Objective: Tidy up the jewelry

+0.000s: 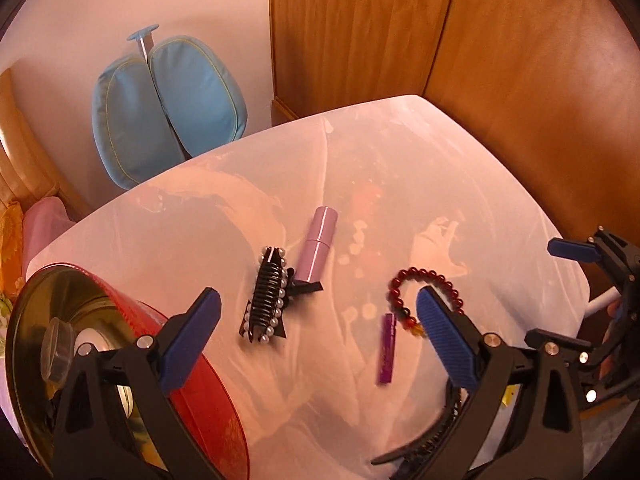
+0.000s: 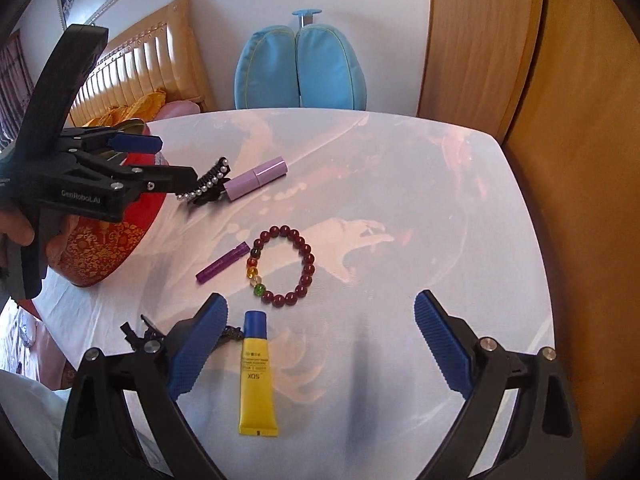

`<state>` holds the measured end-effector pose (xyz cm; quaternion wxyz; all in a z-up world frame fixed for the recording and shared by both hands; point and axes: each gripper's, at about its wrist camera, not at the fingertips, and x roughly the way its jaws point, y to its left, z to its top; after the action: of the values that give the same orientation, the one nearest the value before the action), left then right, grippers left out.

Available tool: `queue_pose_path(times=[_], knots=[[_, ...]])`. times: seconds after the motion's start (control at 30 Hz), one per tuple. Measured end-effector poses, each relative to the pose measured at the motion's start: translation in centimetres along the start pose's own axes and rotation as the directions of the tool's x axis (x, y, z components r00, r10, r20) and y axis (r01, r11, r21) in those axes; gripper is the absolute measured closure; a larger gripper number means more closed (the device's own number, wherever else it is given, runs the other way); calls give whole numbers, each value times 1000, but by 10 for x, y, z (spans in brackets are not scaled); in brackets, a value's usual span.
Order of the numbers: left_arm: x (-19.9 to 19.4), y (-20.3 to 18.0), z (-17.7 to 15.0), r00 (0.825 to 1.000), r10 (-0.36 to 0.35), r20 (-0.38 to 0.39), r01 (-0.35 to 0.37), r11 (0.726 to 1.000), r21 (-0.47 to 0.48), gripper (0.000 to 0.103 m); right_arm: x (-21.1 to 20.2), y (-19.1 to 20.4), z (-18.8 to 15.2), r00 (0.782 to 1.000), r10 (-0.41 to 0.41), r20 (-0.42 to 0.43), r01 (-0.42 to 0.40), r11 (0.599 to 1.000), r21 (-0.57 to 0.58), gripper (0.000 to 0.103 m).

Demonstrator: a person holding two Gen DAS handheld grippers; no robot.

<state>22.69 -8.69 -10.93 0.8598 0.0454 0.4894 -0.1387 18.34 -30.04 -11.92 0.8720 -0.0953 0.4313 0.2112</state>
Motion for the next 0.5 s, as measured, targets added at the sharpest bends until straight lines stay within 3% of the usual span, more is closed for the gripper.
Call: queue_pose_path(times=[0.2,0.43,0.5], knots=[[36,9,10,994,27,-104,-22,999,45,8,39,7,19,997,-21,-68,16,997,-82,7],[51,21,16,983,90,-163,-82,995,58,8,52,6,34,997,-18,-69,13,997,-74,7],[57,21,17,972,130,-196,-117,990,75,8,51,6,36,998,-17,-66,12,997,-78,7]])
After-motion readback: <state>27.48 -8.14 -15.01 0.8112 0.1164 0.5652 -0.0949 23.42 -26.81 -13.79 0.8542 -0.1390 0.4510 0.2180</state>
